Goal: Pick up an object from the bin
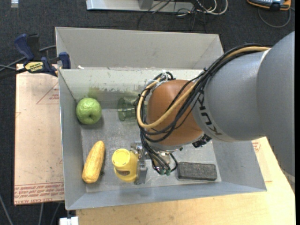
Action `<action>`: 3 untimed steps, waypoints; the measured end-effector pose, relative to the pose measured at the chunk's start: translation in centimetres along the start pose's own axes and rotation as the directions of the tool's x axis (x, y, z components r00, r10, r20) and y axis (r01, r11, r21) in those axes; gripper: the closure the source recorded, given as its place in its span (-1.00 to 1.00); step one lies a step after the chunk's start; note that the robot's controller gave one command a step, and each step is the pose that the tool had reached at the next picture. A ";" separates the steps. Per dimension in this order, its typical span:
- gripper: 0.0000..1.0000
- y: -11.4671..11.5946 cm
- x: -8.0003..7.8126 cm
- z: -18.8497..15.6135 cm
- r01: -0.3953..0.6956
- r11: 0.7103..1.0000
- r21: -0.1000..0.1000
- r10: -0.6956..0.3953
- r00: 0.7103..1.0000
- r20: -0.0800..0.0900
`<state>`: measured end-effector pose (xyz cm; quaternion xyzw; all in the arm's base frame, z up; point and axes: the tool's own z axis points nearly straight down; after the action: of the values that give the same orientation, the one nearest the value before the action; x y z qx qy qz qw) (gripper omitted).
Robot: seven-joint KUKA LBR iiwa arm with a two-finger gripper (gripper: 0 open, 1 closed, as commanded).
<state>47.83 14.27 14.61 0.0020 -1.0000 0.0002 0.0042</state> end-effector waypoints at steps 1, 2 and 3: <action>-1.00 -0.1 -0.2 -0.4 -0.004 1.000 -0.001 0.004 1.000 0.007; -1.00 1.2 -1.3 5.5 -0.134 0.991 -0.002 0.134 0.991 0.004; -1.00 0.8 -1.4 4.5 -0.112 0.994 0.001 0.112 0.994 -0.003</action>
Offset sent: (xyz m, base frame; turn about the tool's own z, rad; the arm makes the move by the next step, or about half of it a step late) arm 0.0149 0.0162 -0.0761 0.1792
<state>49.16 15.08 10.11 -0.0539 -0.9985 0.0010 0.0057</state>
